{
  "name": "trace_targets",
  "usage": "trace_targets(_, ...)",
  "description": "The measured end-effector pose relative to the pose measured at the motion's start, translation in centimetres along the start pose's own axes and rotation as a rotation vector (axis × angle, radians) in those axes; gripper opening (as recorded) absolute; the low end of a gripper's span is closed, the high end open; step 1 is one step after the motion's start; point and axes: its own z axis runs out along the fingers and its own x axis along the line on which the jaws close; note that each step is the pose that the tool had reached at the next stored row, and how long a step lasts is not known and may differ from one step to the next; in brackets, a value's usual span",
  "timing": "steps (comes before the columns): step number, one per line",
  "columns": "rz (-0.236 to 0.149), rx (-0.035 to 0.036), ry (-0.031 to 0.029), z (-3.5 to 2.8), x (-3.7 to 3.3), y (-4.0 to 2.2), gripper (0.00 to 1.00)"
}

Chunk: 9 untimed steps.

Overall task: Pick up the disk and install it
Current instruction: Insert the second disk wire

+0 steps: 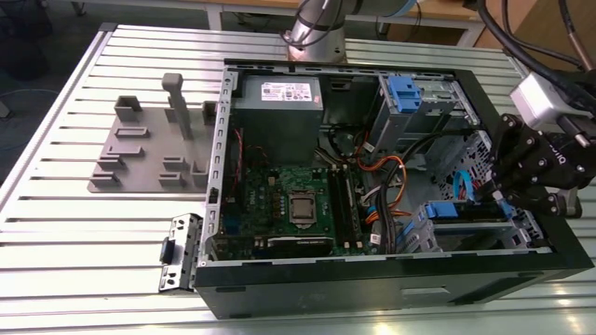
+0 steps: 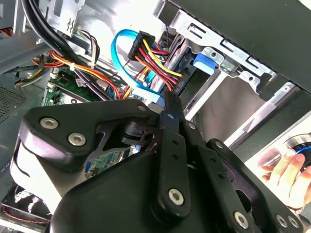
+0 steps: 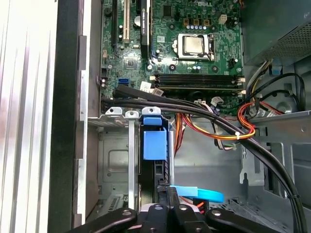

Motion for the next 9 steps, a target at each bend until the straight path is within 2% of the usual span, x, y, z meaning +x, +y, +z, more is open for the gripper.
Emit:
trace_targets(5, 0.0, -0.0089, -0.0016, 0.53, 0.11, -0.16, 0.1)
trace_targets(9, 0.0, -0.0126, -0.0043, 0.77, 0.34, -0.29, 0.1)
